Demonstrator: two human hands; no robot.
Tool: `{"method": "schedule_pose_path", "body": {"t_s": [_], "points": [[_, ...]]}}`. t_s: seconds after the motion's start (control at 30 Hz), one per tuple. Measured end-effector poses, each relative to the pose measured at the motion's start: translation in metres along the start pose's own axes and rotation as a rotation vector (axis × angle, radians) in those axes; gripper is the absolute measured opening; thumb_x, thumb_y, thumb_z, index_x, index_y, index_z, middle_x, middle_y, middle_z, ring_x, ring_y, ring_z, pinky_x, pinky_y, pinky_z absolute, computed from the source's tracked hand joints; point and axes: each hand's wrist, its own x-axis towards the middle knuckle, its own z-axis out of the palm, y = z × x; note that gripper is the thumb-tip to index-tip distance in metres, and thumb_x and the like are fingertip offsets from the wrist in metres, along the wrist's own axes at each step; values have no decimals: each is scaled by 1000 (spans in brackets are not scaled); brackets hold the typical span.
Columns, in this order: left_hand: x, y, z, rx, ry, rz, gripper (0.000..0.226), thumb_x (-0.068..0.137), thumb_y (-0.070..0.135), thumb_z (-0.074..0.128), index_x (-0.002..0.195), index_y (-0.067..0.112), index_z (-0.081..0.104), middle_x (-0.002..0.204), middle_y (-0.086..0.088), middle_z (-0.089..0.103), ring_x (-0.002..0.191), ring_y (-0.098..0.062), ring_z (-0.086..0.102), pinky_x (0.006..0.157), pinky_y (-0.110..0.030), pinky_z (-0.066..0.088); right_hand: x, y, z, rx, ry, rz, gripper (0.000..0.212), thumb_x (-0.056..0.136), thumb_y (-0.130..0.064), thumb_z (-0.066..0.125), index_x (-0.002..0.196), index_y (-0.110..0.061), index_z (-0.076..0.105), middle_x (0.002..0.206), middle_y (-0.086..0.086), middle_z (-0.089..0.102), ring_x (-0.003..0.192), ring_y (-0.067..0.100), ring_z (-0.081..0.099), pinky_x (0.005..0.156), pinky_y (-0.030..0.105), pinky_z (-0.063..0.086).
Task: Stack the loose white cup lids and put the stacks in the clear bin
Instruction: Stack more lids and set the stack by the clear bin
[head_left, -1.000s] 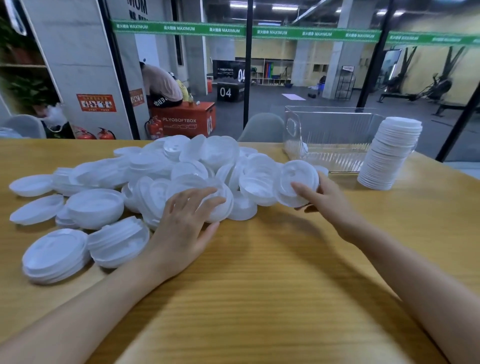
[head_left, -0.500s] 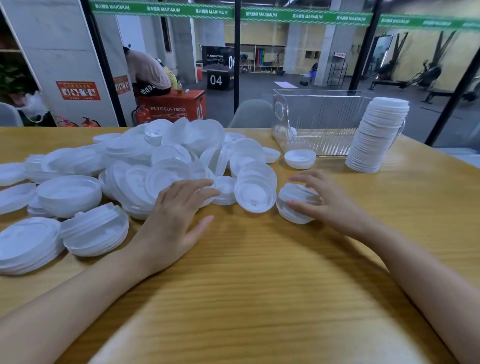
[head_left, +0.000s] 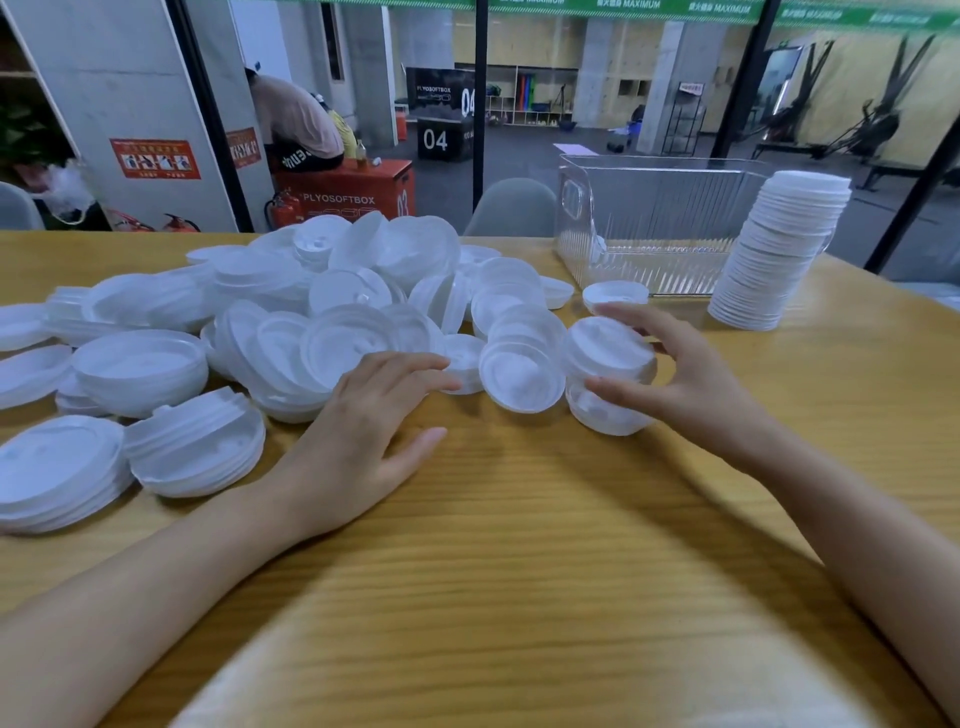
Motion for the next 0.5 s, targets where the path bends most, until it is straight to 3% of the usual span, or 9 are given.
{"method": "schedule_pose_path", "body": {"t_s": [0.13,0.27,0.33,0.4,0.5], "points": [[-2,14,-3,-63,86,10,51,90,46,56,131,16,54,135,6,53,128,-14,44,110,-28,33,-14,-21,22,109,-270,-61,71,67,-41,87,129,-36,53,130,-23,57,118,-9,50,97,6,33],[-8,25,-3,-195,7,7,57,90,53,56,136,19,49,135,14,50,129,-2,43,109,-16,30,-23,-27,44,30,-439,-133,76,65,-42,88,126,-49,44,131,-24,53,125,-7,45,102,9,33],[-10,24,-1,-246,-95,-21,59,89,51,59,139,25,46,138,13,48,133,-3,41,110,-16,28,-22,-29,41,52,-417,-117,73,67,-42,87,124,-51,44,130,-28,50,125,-9,43,101,7,32],[-10,23,-1,-261,-180,-34,60,87,53,59,140,30,44,140,15,45,136,-1,36,110,-12,25,-18,-25,34,16,-289,-117,60,72,-53,79,124,-45,50,125,-30,53,120,-5,47,99,9,32],[-9,22,0,-255,-249,-30,57,86,55,60,137,34,47,142,21,39,135,4,34,108,-6,20,-10,-8,23,-315,-94,-128,57,75,-66,65,119,-31,61,117,-18,60,113,14,51,94,28,34]]}}
